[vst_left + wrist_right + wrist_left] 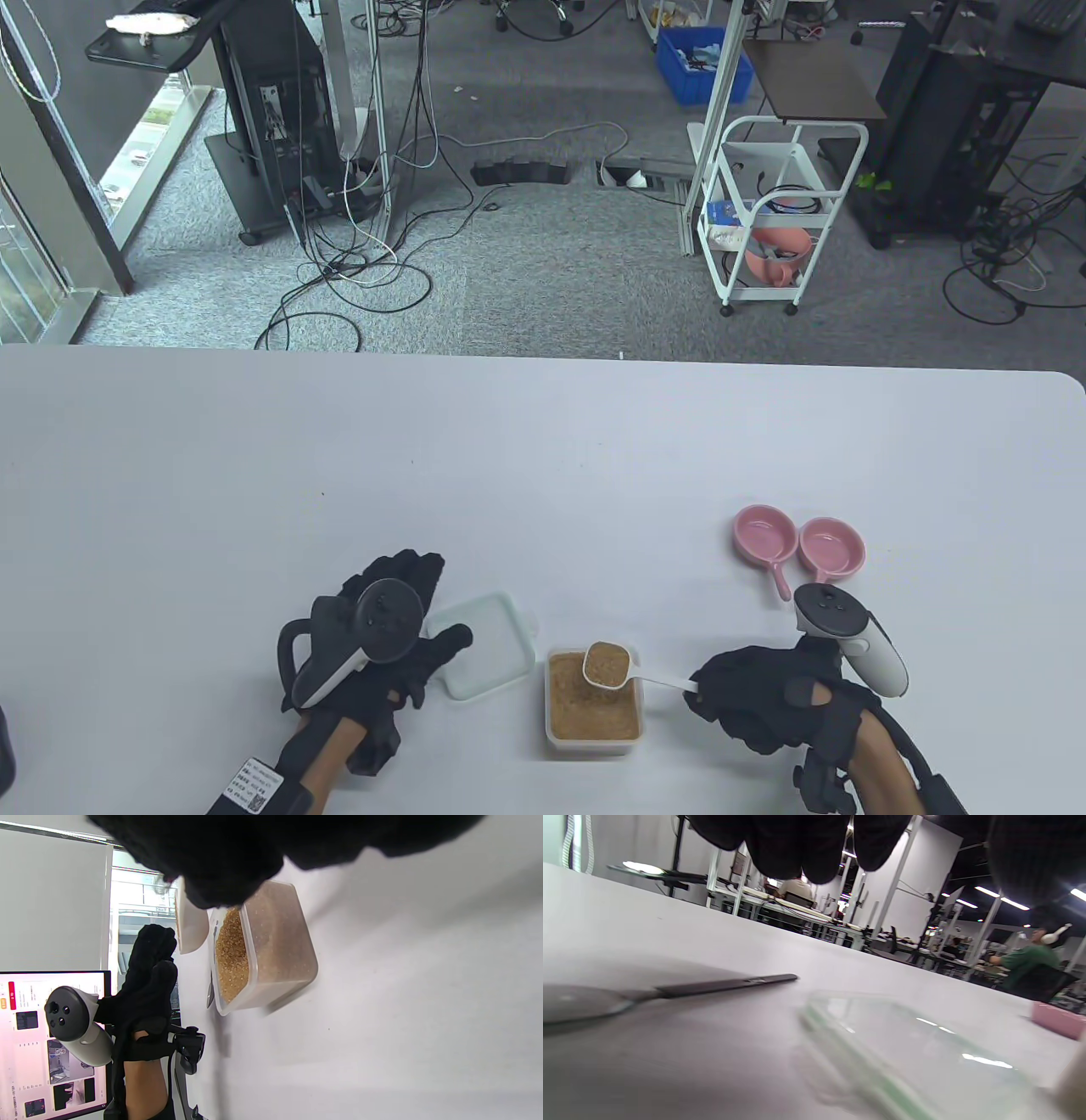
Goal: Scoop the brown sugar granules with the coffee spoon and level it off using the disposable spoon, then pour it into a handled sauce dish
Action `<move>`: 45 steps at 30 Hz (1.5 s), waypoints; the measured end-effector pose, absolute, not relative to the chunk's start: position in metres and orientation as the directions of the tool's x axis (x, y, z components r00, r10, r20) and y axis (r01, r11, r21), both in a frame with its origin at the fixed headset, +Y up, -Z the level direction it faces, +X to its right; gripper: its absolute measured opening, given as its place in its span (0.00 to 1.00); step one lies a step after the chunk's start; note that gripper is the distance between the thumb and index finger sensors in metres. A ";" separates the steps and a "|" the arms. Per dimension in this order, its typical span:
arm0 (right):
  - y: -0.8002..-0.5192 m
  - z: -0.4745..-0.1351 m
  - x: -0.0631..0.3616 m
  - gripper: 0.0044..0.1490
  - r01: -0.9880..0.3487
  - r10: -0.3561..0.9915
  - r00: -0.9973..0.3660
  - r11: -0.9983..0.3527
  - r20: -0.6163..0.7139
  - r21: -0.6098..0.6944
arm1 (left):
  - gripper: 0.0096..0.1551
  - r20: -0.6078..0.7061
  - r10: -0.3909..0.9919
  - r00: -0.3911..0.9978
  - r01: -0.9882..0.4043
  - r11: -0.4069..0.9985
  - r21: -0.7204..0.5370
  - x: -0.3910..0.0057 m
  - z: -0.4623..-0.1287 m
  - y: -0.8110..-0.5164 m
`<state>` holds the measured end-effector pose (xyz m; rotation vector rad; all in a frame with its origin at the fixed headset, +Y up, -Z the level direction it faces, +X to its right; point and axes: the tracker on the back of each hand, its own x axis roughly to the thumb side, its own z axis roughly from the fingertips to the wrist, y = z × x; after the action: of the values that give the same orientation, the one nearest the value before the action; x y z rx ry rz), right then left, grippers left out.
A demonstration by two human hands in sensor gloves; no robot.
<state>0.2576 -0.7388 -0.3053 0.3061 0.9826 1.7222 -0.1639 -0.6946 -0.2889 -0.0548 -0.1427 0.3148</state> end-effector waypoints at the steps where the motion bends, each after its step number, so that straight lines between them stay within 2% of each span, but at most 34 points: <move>1: -0.738 -0.305 0.258 0.26 -0.674 0.887 -0.381 -0.074 -0.260 0.735 | 0.61 0.157 0.328 0.932 -0.318 0.944 -0.087 -0.159 -0.287 -0.695; 6: -0.733 -0.308 0.266 0.26 -0.715 0.911 -0.319 -0.048 -0.263 0.698 | 0.64 0.284 0.358 0.890 -0.325 0.933 -0.156 -0.132 -0.274 -0.696; 11: -0.727 -0.312 0.288 0.26 -0.810 0.933 -0.230 -0.027 -0.277 0.585 | 0.66 0.371 0.369 0.852 -0.311 0.927 -0.209 -0.116 -0.266 -0.696; 17: -0.725 -0.316 0.331 0.26 -0.955 0.939 -0.096 0.007 -0.329 0.297 | 0.68 0.412 0.388 0.824 -0.303 0.918 -0.258 -0.109 -0.265 -0.698; 24: -0.738 -0.315 0.365 0.26 -1.000 0.915 -0.024 -0.021 -0.402 0.013 | 0.68 0.421 0.374 0.826 -0.270 0.920 -0.285 -0.107 -0.265 -0.702; 33: -0.746 -0.316 0.374 0.26 -0.977 0.895 -0.062 -0.145 -0.442 -0.156 | 0.67 0.433 0.359 0.827 -0.246 0.923 -0.295 -0.105 -0.265 -0.703; 45: -0.738 -0.323 0.365 0.27 -0.839 0.806 -0.393 -0.511 -0.442 -0.186 | 0.67 0.434 0.348 0.831 -0.227 0.924 -0.307 -0.103 -0.265 -0.703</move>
<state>0.3648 -0.7382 -0.3228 -0.5949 0.0811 2.0229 -0.1034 -0.7030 -0.2654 -0.2482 -0.5054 0.3081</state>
